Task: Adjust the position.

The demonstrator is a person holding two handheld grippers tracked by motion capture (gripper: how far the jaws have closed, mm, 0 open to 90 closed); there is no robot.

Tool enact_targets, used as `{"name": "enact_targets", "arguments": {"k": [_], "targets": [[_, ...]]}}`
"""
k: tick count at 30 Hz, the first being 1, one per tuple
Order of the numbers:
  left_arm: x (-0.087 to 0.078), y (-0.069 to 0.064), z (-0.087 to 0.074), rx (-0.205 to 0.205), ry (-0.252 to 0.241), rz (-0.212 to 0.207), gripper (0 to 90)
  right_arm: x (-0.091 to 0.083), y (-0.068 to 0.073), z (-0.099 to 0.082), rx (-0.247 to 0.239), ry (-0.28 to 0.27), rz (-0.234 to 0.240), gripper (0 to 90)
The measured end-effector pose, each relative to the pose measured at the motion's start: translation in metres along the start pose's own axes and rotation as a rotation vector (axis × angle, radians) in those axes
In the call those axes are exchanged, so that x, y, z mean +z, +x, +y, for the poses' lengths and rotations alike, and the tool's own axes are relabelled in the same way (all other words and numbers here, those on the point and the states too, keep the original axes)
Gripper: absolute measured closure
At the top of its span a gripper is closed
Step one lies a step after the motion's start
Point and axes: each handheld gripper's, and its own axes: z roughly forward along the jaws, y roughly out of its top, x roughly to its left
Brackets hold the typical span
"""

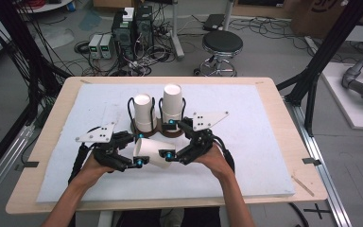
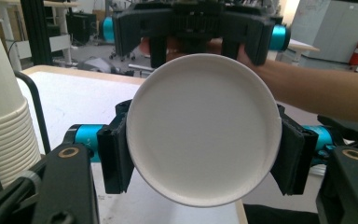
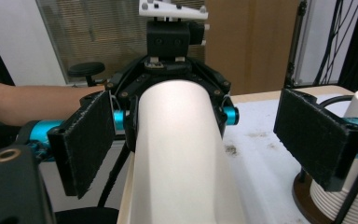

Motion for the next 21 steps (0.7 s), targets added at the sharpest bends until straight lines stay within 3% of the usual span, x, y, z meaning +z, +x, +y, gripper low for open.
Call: {"name": "enact_targets", "arguments": {"k": [21], "targets": [[-0.004, -0.003, 0.009, 0.031, -0.037, 0.011, 34.5, 0.023, 0.001, -0.016, 0.020, 0.055, 0.054, 13.4]]}}
